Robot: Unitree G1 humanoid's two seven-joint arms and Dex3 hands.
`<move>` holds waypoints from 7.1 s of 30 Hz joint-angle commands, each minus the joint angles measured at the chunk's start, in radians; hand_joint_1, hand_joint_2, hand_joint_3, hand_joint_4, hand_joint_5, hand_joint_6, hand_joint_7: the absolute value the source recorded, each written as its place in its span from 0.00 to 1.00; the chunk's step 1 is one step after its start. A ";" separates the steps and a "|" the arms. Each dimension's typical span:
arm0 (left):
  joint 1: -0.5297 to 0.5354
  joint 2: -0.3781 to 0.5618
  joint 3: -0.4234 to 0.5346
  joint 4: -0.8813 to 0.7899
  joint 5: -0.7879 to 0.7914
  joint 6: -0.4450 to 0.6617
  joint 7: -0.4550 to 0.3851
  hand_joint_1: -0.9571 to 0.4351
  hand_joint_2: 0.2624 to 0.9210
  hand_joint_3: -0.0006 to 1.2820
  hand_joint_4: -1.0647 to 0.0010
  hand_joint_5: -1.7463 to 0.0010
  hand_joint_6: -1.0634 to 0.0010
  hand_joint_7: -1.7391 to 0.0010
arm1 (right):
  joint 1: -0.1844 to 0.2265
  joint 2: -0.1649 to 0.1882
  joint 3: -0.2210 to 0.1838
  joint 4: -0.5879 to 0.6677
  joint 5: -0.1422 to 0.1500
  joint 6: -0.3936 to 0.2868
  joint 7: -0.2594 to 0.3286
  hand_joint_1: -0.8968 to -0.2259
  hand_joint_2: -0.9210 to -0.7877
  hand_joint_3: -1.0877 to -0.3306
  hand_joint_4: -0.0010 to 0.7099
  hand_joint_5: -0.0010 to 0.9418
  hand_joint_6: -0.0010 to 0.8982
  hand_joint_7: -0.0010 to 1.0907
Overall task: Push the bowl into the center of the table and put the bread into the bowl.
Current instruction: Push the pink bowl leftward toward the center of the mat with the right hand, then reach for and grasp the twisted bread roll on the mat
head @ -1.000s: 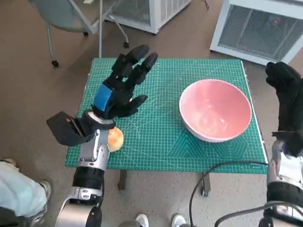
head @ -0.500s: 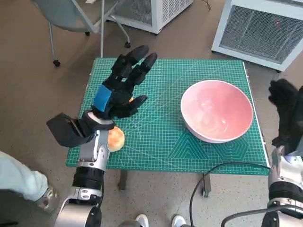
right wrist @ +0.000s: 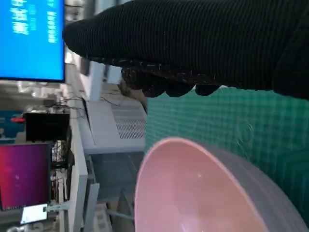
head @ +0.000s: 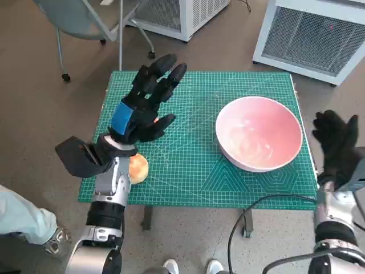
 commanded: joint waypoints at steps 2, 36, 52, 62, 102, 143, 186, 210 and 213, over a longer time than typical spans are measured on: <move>0.015 0.018 0.007 -0.016 0.012 -0.011 0.006 0.28 1.00 0.25 0.82 1.00 1.00 0.70 | -0.021 0.058 -0.010 0.020 0.018 0.036 0.024 0.61 0.00 0.44 0.12 0.00 0.03 0.28; 0.073 0.050 0.022 -0.058 0.023 -0.023 0.046 0.26 1.00 0.24 0.81 0.99 0.98 0.71 | -0.134 0.141 0.033 0.045 -0.032 0.103 0.051 0.59 0.00 0.46 0.14 0.01 0.06 0.25; 0.087 0.055 0.024 -0.070 0.024 -0.027 0.060 0.25 1.00 0.24 0.80 1.00 0.97 0.72 | -0.182 0.180 0.041 0.055 -0.048 0.133 0.044 0.59 0.00 0.45 0.14 0.00 0.06 0.24; 0.090 0.063 0.029 -0.062 0.029 -0.037 0.065 0.25 1.00 0.24 0.80 1.00 0.96 0.73 | -0.202 0.204 0.059 0.057 -0.064 0.150 0.027 0.59 0.00 0.45 0.15 0.00 0.06 0.23; 0.034 0.107 0.057 0.069 0.055 -0.119 0.090 0.25 1.00 0.24 0.80 1.00 0.93 0.78 | -0.022 0.129 0.210 -0.465 -0.077 -0.324 0.231 0.46 0.00 0.50 0.15 0.01 0.00 0.34; -0.197 0.375 -0.354 -0.035 0.812 0.625 0.228 0.67 0.73 0.00 0.96 1.00 0.84 0.98 | 0.181 0.073 0.249 -0.897 0.013 -0.270 0.274 0.48 0.00 0.51 0.17 0.01 0.00 0.40; -0.508 0.187 -0.638 0.744 0.985 0.676 0.330 0.66 0.73 0.00 0.94 1.00 0.79 0.99 | 0.209 0.082 0.250 -0.922 0.026 -0.234 0.256 0.47 0.00 0.50 0.17 0.00 0.00 0.37; -0.431 0.191 -0.724 0.784 1.076 0.587 0.679 0.88 0.97 0.06 0.39 0.27 0.35 0.76 | 0.218 0.088 0.258 -0.947 0.053 -0.209 0.269 0.48 0.00 0.49 0.17 0.00 0.00 0.36; -0.426 0.199 -0.718 0.784 1.070 0.562 0.706 0.74 0.99 0.08 0.47 0.21 0.35 0.51 | 0.220 0.091 0.258 -0.948 0.055 -0.211 0.271 0.48 0.00 0.49 0.17 0.00 0.00 0.36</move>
